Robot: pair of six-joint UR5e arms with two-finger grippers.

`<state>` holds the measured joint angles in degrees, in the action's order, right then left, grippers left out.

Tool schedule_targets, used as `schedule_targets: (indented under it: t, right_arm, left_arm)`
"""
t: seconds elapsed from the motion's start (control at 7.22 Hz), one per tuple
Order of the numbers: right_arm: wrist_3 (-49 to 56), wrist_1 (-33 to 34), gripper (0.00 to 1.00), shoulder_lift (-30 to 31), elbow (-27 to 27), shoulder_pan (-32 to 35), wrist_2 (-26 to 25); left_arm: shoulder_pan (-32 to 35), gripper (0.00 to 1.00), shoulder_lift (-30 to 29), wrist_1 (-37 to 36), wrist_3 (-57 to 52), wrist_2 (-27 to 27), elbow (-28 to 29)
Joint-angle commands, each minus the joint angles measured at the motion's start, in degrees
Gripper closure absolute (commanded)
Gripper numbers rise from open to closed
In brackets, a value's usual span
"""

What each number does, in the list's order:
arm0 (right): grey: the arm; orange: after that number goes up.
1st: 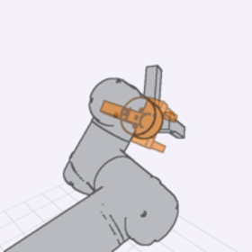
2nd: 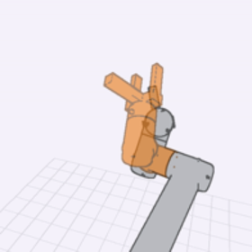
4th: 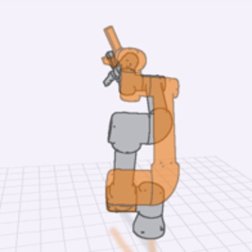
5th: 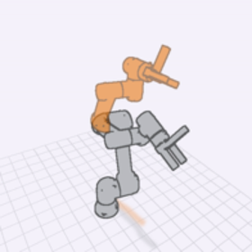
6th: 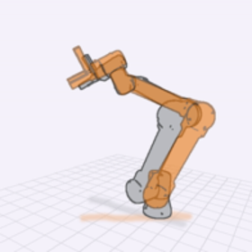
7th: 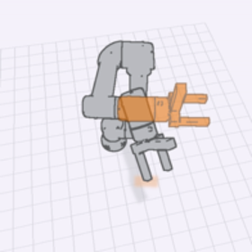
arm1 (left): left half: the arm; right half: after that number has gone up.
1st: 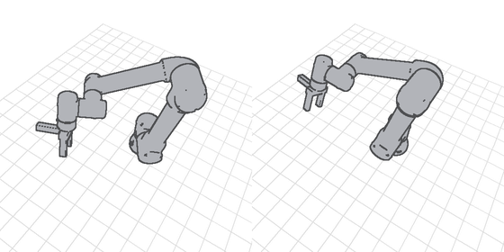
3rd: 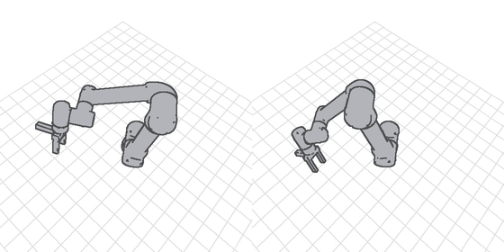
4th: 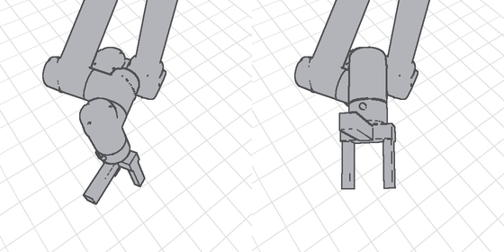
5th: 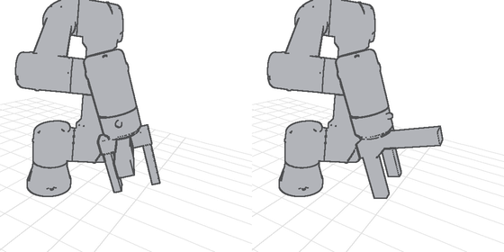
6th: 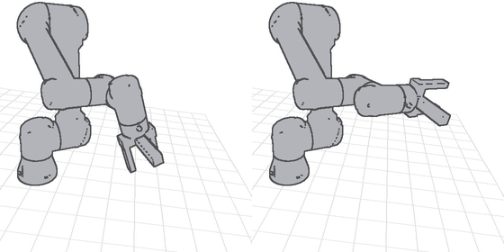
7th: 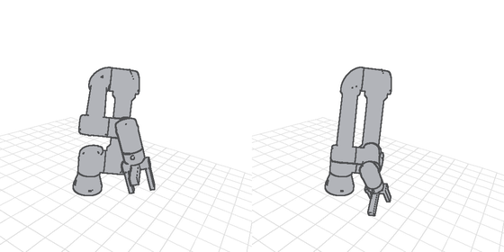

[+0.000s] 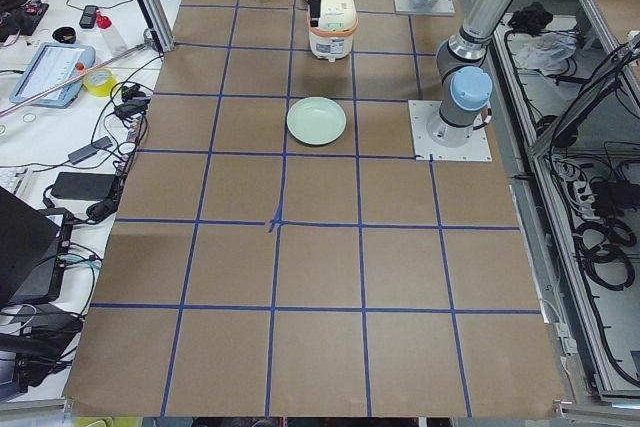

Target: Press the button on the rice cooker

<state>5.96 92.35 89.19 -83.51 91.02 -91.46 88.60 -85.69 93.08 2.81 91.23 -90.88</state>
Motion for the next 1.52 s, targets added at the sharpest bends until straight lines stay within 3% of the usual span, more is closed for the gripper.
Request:
schedule_targets:
  t: [0.0,1.11,1.25,1.38]
  right_arm:
    - [0.02,0.02,0.00,0.02,-0.16,0.12,0.05]
    - [-6.83,-4.01,0.03,0.10,0.10,0.12,2.25]
    - [-7.36,-6.20,0.15,0.28,-0.07,0.55,3.21]
    - [-11.97,-8.13,0.37,0.37,-1.38,2.04,5.57]
  left_arm:
    - [0.00,0.00,0.00,0.00,0.00,0.00,0.00]
    - [0.00,0.00,0.00,0.00,0.00,0.00,0.00]
    - [0.00,0.00,0.00,0.00,0.00,0.00,0.00]
    - [0.00,0.00,0.00,0.00,0.09,0.00,0.00]
